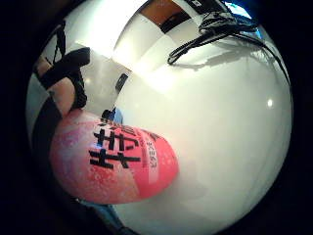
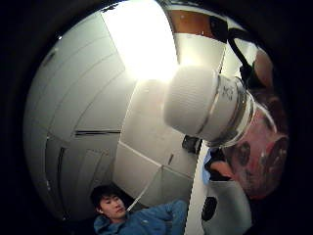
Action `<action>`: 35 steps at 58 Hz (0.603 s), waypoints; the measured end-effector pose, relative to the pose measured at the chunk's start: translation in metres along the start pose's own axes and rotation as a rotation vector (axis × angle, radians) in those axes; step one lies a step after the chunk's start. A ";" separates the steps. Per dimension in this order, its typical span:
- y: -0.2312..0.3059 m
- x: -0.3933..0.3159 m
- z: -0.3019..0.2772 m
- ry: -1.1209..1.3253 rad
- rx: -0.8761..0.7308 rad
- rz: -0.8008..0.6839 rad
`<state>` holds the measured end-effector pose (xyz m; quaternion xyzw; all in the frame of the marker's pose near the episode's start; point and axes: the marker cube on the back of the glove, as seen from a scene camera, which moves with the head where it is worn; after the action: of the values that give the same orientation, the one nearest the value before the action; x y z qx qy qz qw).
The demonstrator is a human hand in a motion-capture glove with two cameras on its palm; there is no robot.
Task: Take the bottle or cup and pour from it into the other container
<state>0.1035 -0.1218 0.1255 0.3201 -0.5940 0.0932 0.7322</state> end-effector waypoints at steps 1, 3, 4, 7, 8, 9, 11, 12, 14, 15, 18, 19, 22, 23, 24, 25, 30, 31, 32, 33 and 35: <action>-0.004 0.000 0.002 0.005 0.036 -0.029; -0.004 -0.002 0.007 0.014 0.039 -0.027; -0.001 -0.004 0.009 0.019 0.004 0.002; 0.004 -0.009 0.012 0.050 -0.088 0.049; 0.003 -0.011 0.013 0.062 -0.101 0.047; 0.003 -0.013 0.014 0.076 -0.112 0.043; 0.001 -0.018 0.016 0.103 -0.133 0.034; 0.000 -0.022 0.018 0.119 -0.145 0.029; -0.004 -0.029 0.020 0.155 -0.175 0.017; -0.006 -0.033 0.021 0.175 -0.192 0.011; -0.012 -0.045 0.025 0.237 -0.236 -0.009; -0.013 -0.049 0.027 0.259 -0.251 -0.016; -0.015 -0.063 0.034 0.339 -0.317 -0.045; -0.015 -0.068 0.036 0.372 -0.343 -0.058; -0.016 -0.072 0.039 0.405 -0.369 -0.071; -0.017 -0.077 0.041 0.439 -0.393 -0.081; -0.022 -0.100 0.057 0.595 -0.502 -0.115; -0.022 -0.104 0.060 0.626 -0.525 -0.122; -0.022 -0.108 0.064 0.658 -0.547 -0.128; -0.022 -0.112 0.068 0.689 -0.570 -0.135; -0.022 -0.120 0.075 0.752 -0.615 -0.149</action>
<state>0.0206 -0.1533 0.0132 0.0746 -0.2638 -0.0301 0.9612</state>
